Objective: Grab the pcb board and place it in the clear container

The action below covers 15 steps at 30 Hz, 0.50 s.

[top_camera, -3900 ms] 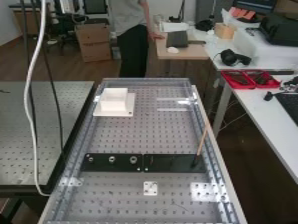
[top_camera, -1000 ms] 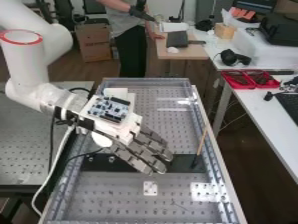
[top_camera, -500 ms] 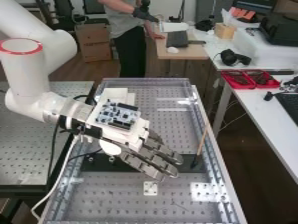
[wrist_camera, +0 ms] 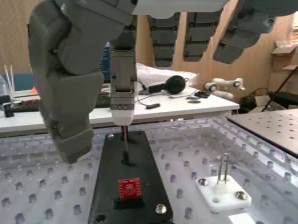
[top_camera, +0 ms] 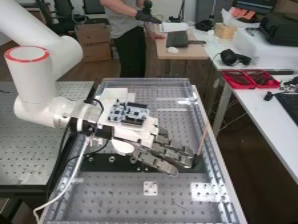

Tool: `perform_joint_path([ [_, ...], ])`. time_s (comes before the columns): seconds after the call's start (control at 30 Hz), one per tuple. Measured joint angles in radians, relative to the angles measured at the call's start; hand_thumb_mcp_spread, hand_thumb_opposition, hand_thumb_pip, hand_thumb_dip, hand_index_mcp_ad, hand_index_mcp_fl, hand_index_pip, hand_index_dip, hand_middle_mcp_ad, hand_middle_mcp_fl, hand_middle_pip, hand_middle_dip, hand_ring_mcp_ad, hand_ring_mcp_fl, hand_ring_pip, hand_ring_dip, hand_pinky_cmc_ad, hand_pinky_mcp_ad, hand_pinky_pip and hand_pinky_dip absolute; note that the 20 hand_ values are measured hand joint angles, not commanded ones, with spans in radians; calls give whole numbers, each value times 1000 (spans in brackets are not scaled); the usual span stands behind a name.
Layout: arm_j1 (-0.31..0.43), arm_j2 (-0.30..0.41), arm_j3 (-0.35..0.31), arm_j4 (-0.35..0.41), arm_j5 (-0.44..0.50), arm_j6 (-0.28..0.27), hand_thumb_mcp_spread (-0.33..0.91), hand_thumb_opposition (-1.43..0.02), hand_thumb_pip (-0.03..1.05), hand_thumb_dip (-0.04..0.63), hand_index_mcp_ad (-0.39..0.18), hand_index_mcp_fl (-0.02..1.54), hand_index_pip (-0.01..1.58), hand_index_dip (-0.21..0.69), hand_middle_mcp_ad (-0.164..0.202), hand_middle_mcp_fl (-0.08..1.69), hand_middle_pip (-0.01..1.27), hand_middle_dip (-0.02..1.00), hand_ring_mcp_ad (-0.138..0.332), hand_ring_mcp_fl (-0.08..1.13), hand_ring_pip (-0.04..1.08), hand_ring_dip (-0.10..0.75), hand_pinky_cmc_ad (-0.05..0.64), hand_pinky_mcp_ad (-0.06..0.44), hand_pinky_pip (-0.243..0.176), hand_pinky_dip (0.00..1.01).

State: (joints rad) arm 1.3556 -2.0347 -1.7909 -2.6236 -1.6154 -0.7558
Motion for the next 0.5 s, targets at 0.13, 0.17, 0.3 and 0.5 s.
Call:
perform_joint_path([
  [0.13, 0, -9, -5, 28, -1, 1, 600, -803, 319, 176, -134, 293, 1225, 269, 84, 38, 157, 140, 113, 0, 86, 24, 298, 180, -105, 188],
  [0.17, 0, -10, -5, 30, -1, 2, 609, -803, 326, 187, -138, 307, 1250, 269, 77, 42, 157, 140, 117, 0, 87, 21, 298, 180, -105, 188],
  [0.3, 0, -19, -8, 51, 0, 3, 677, -803, 382, 202, -187, 407, 1381, 302, 73, 42, 154, 143, 105, 2, 86, 21, 298, 178, -106, 188],
  [0.5, -2, -26, -7, 60, -1, 1, 707, -822, 382, 204, -202, 443, 1443, 316, 77, 70, 161, 154, 105, 2, 86, 24, 298, 182, -89, 190],
])
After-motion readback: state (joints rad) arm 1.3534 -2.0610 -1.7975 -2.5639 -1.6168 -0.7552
